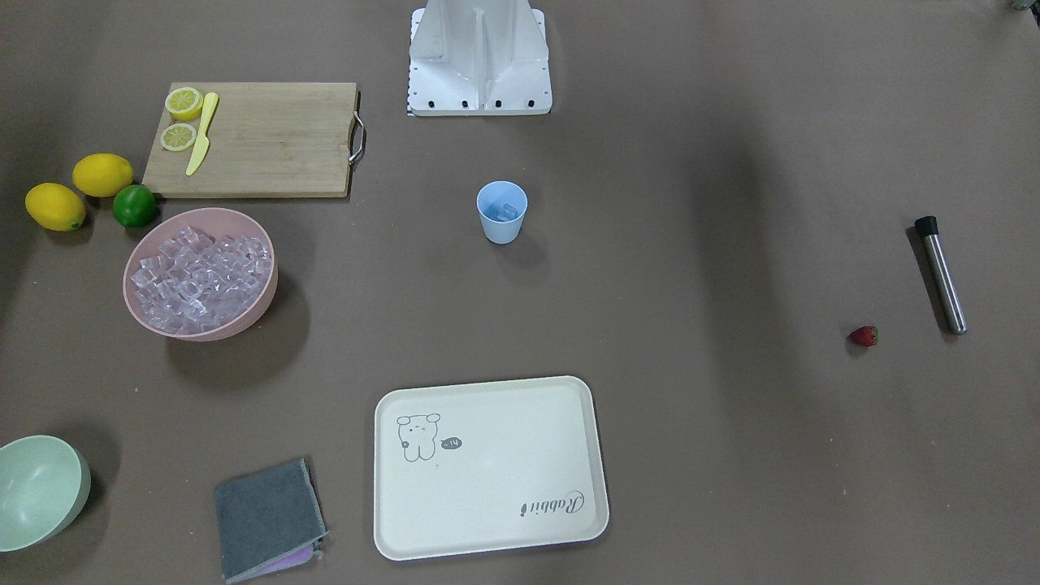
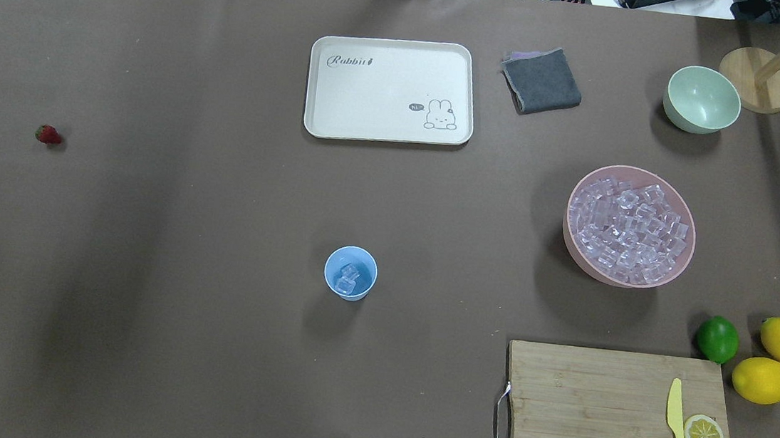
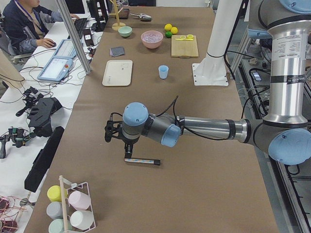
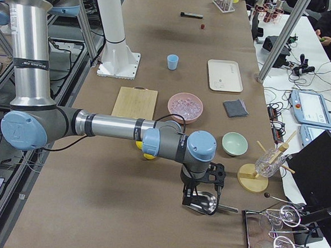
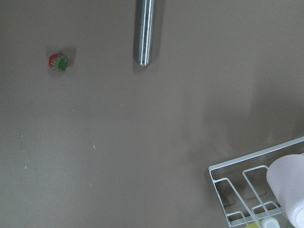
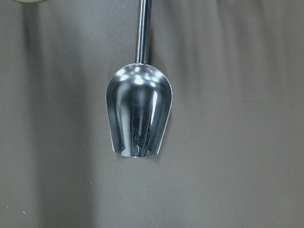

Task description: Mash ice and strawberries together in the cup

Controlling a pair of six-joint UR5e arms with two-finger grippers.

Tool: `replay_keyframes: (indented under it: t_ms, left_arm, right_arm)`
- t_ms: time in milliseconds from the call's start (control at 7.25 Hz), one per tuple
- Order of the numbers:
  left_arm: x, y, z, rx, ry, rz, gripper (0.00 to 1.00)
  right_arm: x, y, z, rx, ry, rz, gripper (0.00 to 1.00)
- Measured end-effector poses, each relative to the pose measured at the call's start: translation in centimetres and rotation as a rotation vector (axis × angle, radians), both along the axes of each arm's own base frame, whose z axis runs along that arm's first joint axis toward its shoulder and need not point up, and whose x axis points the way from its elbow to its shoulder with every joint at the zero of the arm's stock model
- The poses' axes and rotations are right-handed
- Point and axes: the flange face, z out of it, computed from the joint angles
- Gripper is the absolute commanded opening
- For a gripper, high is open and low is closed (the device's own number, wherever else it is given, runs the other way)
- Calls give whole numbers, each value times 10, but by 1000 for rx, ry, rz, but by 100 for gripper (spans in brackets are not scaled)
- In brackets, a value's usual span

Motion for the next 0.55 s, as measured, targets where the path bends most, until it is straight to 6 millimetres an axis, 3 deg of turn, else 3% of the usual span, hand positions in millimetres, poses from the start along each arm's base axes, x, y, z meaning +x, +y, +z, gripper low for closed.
replay_keyframes:
  t_ms: [276,552]
  left_arm:
    - [37,2,7,-28,7,6,98]
    - [56,21,57,-7,-7,21,98]
  right_arm:
    - [0,1,0,1,0,0,100]
    - [-1,0,-1,4,0,-1,100]
